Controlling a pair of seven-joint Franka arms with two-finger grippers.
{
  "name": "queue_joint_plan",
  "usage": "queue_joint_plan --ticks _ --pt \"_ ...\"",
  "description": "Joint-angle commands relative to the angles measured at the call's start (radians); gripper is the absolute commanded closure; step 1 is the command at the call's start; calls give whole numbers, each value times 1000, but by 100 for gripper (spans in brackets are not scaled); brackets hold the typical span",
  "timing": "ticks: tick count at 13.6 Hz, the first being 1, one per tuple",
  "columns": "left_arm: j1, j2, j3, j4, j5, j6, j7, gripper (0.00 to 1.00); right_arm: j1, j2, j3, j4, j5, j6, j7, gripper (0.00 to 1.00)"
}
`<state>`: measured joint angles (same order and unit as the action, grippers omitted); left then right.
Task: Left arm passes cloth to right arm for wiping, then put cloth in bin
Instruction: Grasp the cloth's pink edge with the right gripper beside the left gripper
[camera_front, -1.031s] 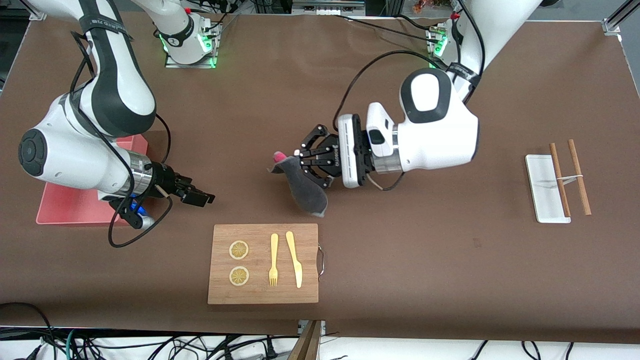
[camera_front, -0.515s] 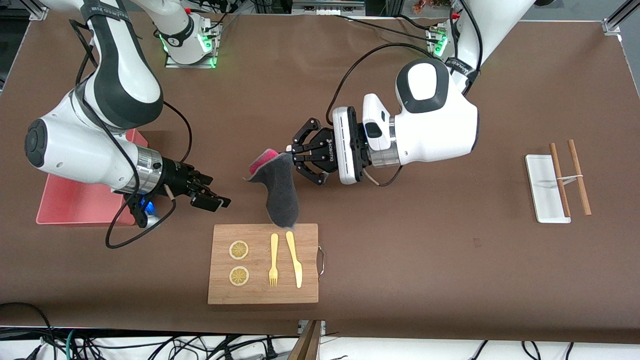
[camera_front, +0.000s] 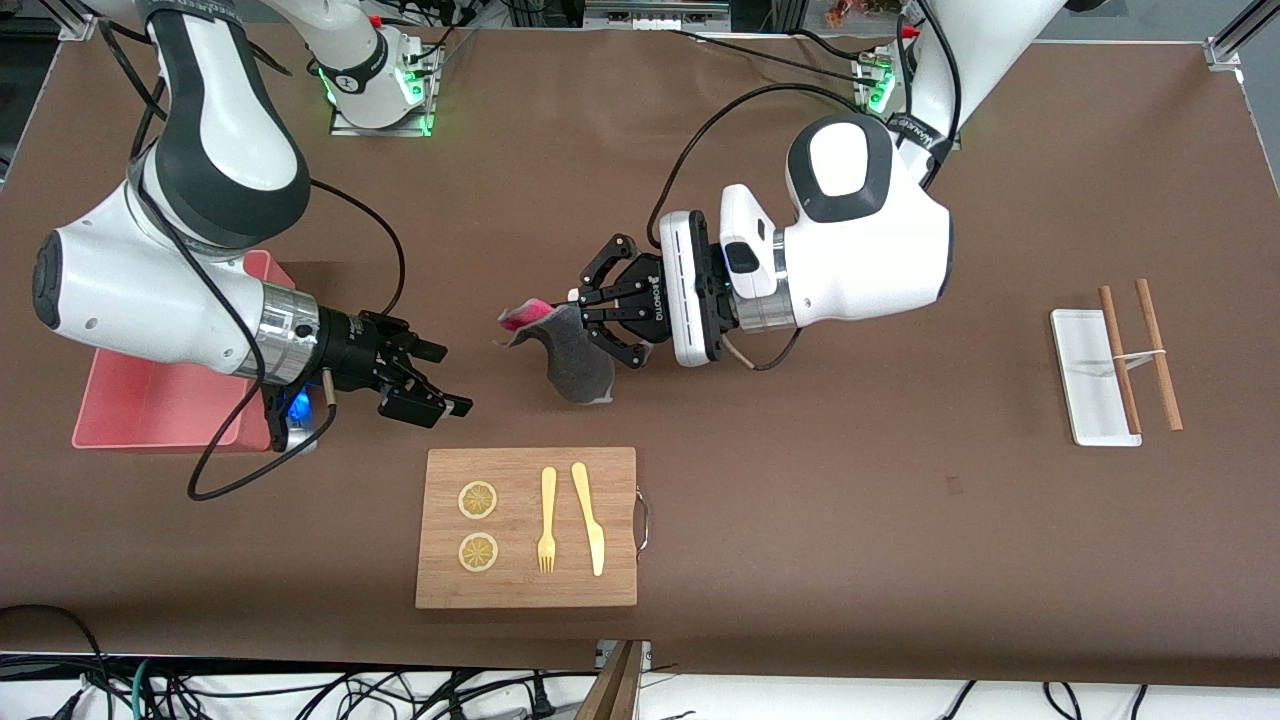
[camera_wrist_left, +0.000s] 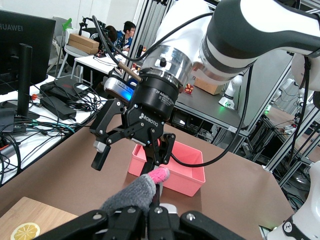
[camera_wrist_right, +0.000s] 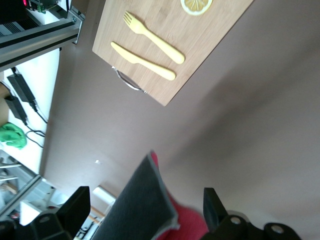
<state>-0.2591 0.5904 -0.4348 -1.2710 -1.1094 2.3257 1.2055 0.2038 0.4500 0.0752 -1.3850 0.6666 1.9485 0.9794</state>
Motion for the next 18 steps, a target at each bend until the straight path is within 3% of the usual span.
queue_joint_plan --ticks 1,6,18 --pt "-20 16 13 32 -21 12 -3 100 0 4 17 14 47 1 71 0" --pt "-17 14 14 32 -18 12 -3 100 0 27 80 14 48 110 139 0" --pt "-15 14 16 31 -15 12 -3 100 22 56 130 4 51 106 162 0"
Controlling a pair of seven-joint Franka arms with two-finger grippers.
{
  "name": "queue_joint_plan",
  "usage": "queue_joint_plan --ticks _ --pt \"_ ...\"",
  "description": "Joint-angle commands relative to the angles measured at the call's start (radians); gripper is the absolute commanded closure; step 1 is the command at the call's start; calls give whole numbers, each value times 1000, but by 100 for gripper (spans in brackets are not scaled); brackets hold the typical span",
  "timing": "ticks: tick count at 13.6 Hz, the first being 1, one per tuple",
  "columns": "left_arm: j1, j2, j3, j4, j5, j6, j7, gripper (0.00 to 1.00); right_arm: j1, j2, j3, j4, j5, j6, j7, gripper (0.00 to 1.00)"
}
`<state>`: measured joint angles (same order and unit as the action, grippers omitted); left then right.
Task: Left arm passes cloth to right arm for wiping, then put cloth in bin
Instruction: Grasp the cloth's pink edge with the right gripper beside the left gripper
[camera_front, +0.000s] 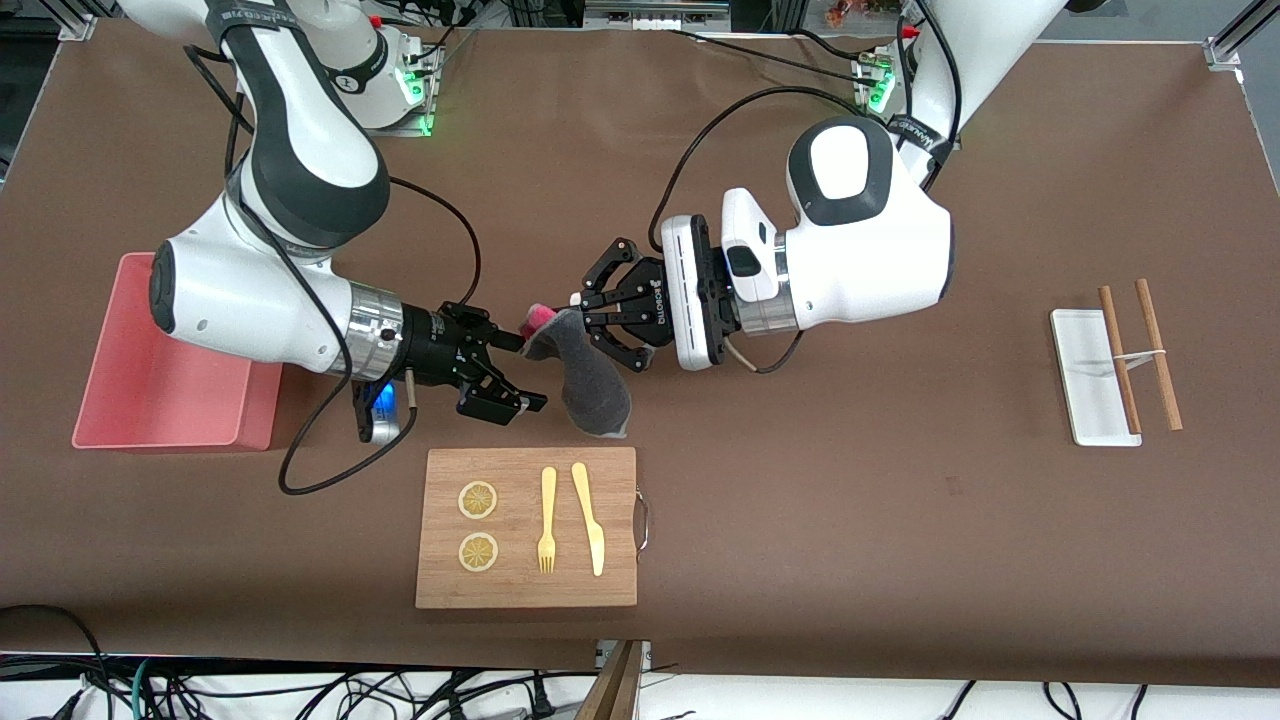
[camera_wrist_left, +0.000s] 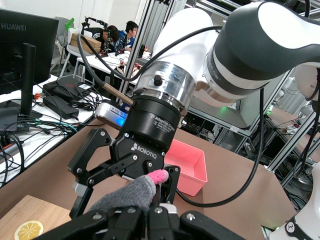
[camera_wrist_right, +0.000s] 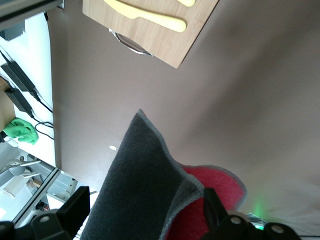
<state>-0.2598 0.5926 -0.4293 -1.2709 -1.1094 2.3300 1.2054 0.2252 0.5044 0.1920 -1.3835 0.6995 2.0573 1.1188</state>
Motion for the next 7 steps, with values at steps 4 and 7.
queue_joint_plan --ticks 4,7 --pt "-12 13 12 30 -10 8 -1 100 0 2 15 1 17 -37 21 42" --pt "-10 13 12 30 -12 8 -3 100 -9 2 14 1 17 -78 4 95"
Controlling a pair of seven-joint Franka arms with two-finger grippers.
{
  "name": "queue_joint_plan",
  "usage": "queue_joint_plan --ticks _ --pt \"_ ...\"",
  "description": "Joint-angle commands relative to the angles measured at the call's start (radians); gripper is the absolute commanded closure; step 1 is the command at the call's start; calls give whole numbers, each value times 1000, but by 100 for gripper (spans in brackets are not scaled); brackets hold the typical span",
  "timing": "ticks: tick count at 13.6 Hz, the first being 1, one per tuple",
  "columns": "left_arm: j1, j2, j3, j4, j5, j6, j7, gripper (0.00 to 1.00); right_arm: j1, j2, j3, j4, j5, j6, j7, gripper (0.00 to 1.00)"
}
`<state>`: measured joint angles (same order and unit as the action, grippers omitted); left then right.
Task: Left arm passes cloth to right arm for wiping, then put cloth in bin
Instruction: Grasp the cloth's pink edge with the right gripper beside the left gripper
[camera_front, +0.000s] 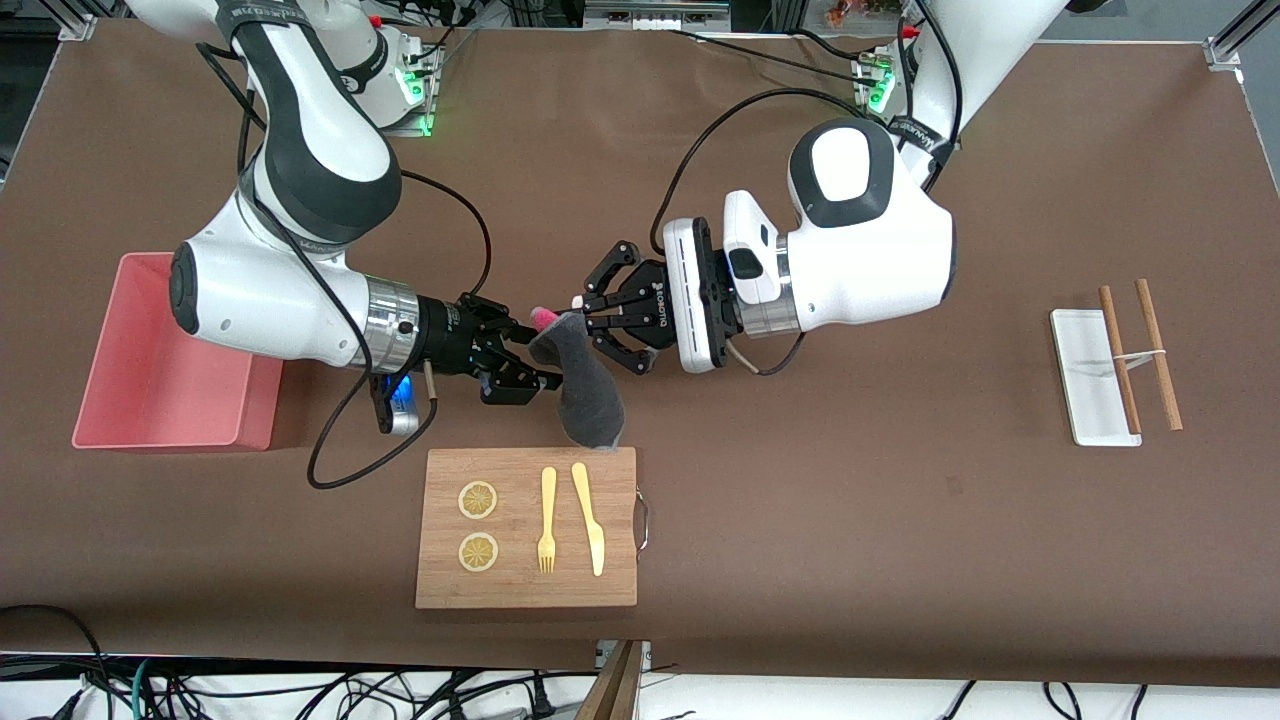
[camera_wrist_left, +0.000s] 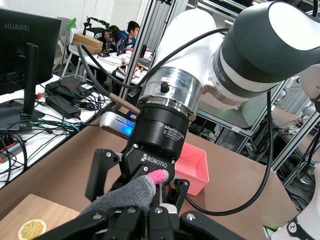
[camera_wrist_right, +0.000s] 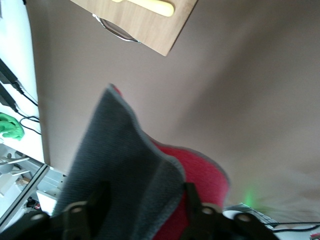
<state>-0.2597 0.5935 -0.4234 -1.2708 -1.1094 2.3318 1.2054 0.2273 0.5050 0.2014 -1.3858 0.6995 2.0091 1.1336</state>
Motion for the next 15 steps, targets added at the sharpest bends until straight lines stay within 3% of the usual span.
queue_joint_plan --ticks 1,11,12,13,15 --pt "-10 12 5 30 -12 6 -1 100 -12 1 4 4 15 -44 -12 100" --pt "-9 9 5 30 -20 6 -4 100 -46 -3 -5 14 5 -93 -72 100" --pt "-7 8 5 28 -24 6 -10 94 -57 -5 -5 16 3 -102 -83 100" --pt "-4 5 8 22 -9 6 14 1 -66 -6 -5 16 3 -110 -96 100" --pt "-4 -4 9 25 -7 6 25 0 -88 -10 -7 17 -8 -151 -153 100"
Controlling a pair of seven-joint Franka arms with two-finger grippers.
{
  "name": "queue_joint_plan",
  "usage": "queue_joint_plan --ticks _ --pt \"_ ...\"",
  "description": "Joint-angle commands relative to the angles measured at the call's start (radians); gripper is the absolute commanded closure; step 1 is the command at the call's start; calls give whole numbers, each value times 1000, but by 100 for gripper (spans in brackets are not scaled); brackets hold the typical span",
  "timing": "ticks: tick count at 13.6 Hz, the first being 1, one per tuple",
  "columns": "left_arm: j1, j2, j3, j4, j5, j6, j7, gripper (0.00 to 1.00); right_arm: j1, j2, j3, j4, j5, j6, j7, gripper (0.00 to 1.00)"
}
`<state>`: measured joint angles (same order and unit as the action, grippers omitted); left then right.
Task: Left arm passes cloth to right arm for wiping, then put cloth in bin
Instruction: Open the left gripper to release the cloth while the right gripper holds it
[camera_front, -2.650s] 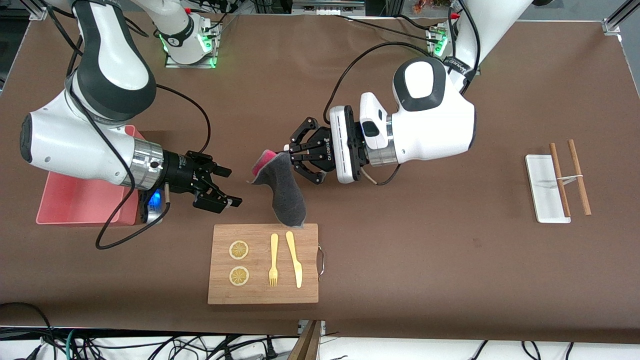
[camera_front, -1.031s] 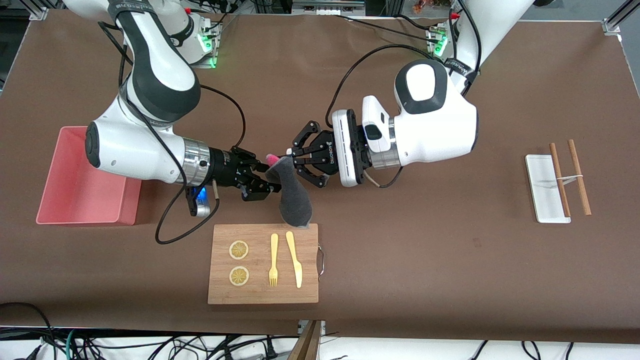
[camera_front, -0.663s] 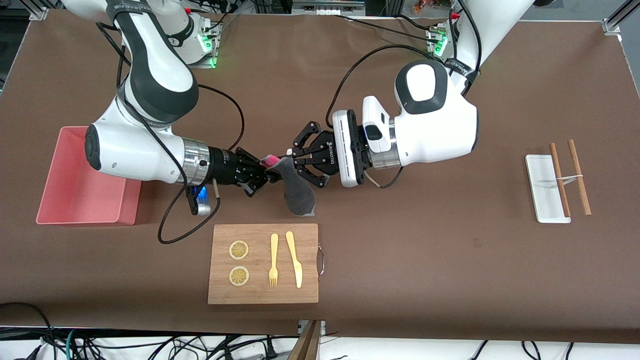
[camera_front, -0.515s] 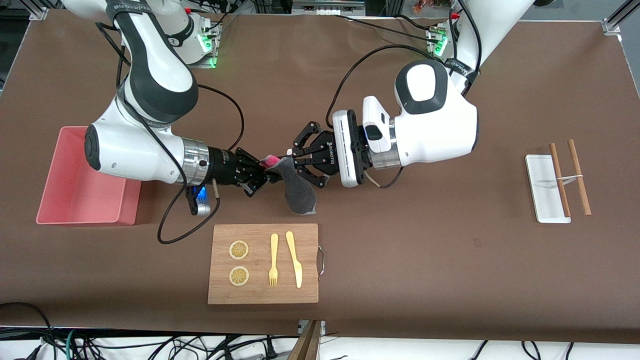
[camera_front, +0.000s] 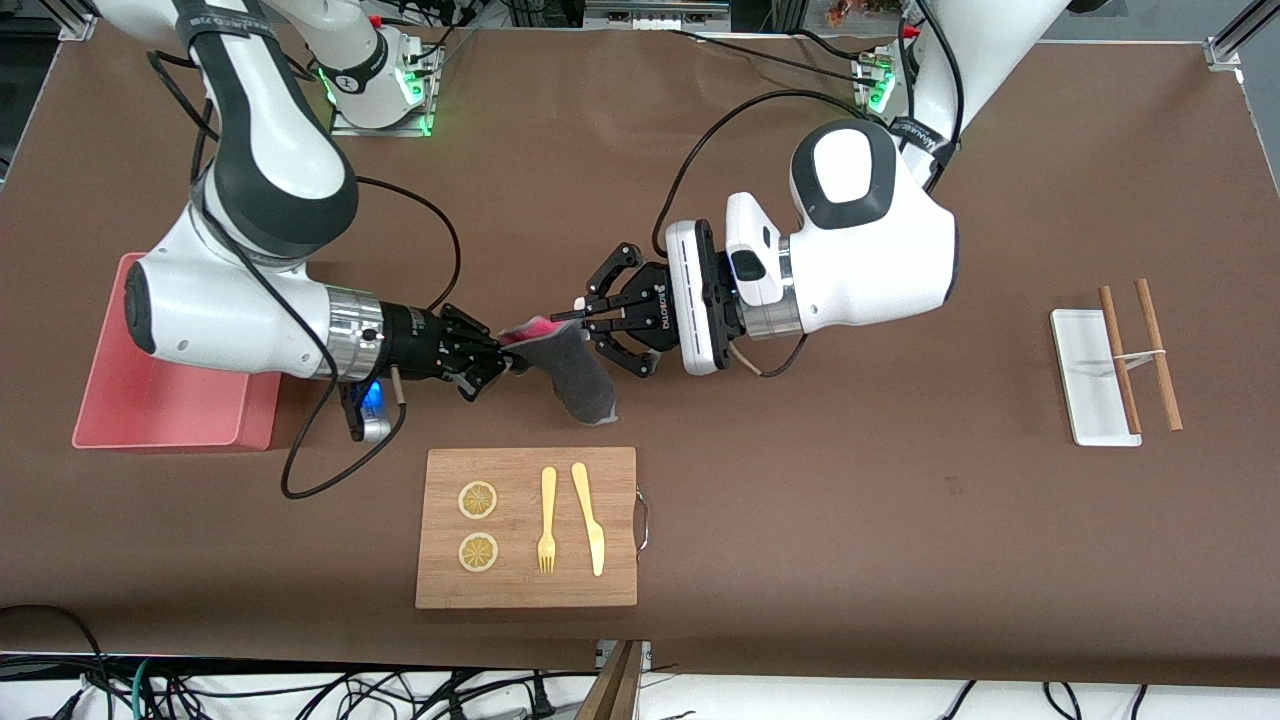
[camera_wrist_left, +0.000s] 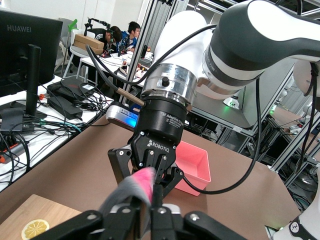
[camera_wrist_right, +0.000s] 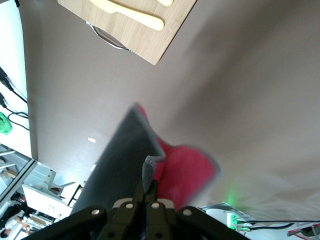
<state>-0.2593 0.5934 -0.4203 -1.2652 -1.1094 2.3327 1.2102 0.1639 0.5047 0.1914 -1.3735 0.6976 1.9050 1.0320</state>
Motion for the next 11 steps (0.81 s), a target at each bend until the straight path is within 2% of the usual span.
queue_joint_plan --ticks 1,7,11 --pt "-5 -4 6 21 -7 5 20 0 -33 -9 5 5 -36 -70 -85 100" --pt "11 -23 3 20 -10 4 15 0 -38 -3 5 -7 -206 -174 -228 100" --pt "63 -47 5 7 -6 -13 19 0 -34 3 6 -91 -280 -207 -265 100"
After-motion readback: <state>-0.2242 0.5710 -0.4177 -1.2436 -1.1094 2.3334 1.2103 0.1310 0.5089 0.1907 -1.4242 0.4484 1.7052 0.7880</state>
